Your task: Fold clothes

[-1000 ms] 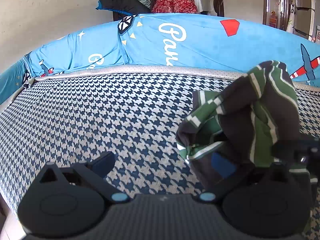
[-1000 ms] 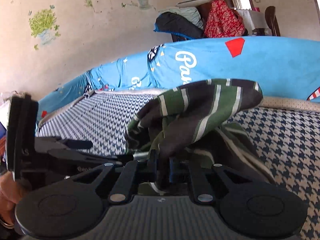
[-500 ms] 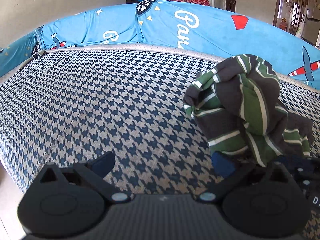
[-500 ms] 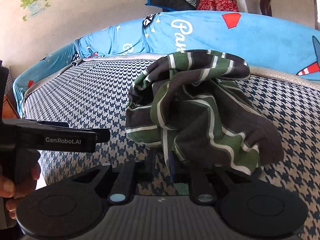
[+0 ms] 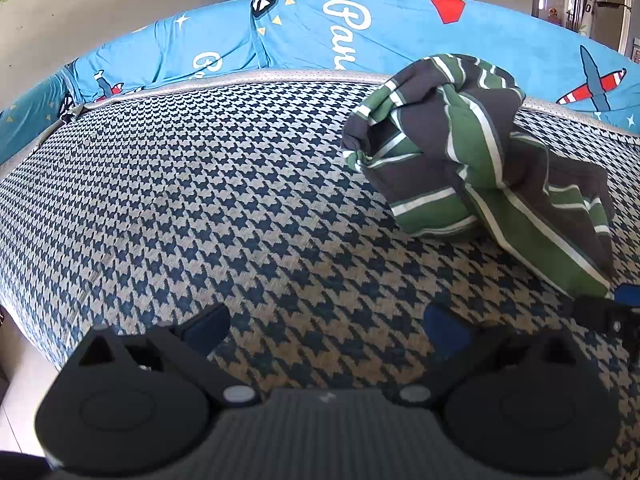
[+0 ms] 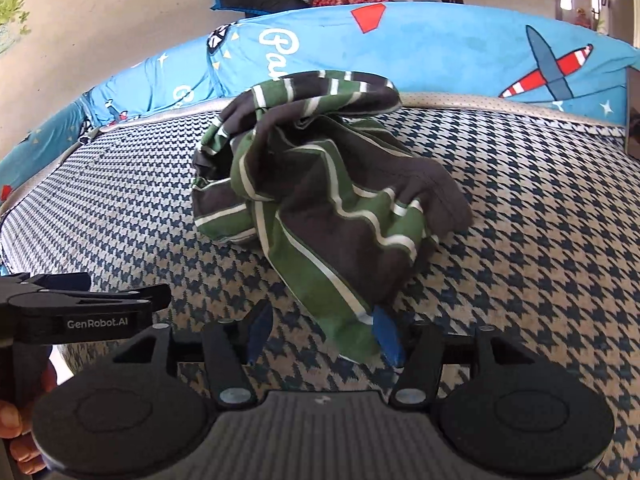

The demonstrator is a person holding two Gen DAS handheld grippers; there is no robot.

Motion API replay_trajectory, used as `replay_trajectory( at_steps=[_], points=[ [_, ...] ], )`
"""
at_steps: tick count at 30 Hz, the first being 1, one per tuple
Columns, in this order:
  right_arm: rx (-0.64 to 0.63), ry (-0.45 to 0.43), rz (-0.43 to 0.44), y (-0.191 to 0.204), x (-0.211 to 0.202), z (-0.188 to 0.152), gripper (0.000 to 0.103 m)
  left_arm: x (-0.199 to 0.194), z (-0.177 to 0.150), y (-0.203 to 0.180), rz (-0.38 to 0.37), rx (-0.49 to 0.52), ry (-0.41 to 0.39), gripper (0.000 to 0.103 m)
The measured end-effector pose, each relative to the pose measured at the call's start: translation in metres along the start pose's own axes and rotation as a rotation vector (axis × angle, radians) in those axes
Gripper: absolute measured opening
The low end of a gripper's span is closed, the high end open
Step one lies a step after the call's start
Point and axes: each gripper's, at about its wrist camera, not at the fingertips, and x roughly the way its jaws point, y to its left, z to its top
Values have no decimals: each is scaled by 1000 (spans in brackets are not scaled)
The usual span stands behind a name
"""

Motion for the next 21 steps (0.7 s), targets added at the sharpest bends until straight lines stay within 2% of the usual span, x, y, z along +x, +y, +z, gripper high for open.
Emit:
replay_trajectory(
  at_steps=[5,11,21],
  points=[
    [75,40,-45,-6,-5,-15,71,-1,-12,-9,-11,32,20,103],
    [93,49,-78,-8,-12,-30,82,-6,-25,-19,-33,66,43,103],
    [84,35,-168,-9,-23,-48,86,-9,-38,-23,-63,56,66,103]
  ],
)
